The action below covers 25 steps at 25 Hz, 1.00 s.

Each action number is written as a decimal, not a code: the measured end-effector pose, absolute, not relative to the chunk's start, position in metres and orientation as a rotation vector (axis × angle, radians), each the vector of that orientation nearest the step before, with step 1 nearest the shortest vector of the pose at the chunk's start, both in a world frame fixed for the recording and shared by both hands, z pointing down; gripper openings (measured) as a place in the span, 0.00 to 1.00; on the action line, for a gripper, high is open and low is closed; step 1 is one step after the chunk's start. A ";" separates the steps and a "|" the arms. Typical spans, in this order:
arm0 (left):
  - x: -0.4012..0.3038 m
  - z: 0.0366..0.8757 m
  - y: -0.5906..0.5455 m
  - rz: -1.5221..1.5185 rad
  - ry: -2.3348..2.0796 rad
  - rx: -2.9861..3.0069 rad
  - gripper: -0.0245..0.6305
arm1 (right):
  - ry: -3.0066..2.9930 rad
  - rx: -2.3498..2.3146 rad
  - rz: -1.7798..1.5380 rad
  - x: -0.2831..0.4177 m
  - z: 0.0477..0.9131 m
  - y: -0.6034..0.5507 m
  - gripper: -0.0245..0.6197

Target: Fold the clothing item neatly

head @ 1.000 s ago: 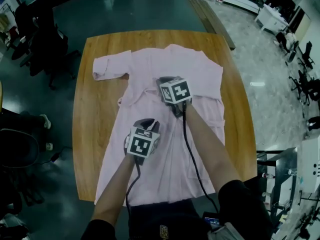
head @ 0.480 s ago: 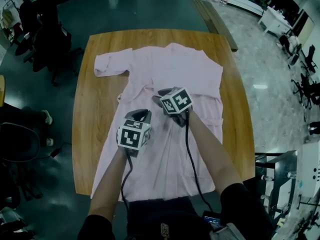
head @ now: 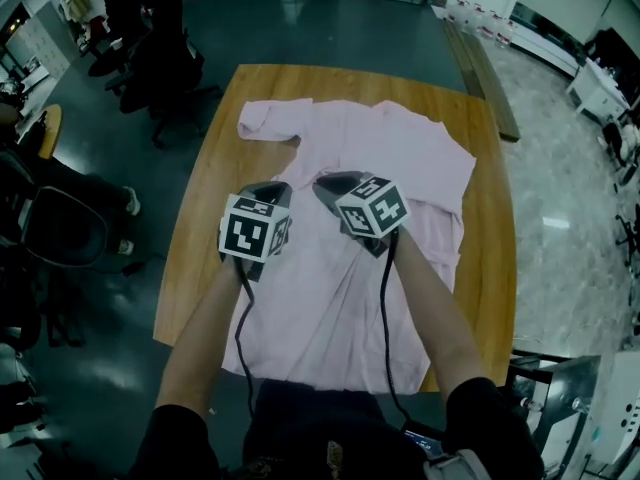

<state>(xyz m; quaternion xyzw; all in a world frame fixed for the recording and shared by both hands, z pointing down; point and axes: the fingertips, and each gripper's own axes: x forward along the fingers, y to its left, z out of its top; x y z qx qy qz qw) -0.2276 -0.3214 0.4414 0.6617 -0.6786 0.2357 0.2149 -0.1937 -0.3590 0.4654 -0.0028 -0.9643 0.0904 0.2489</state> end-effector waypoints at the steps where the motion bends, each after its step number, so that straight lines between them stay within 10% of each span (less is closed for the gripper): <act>1: -0.236 0.433 -0.316 0.676 -1.917 1.808 0.05 | -2.648 -0.038 0.217 -0.200 0.456 -0.352 0.08; 25: -0.458 0.489 -0.405 0.802 -2.129 1.661 0.09 | -2.719 0.177 0.283 -0.313 0.458 -0.374 0.04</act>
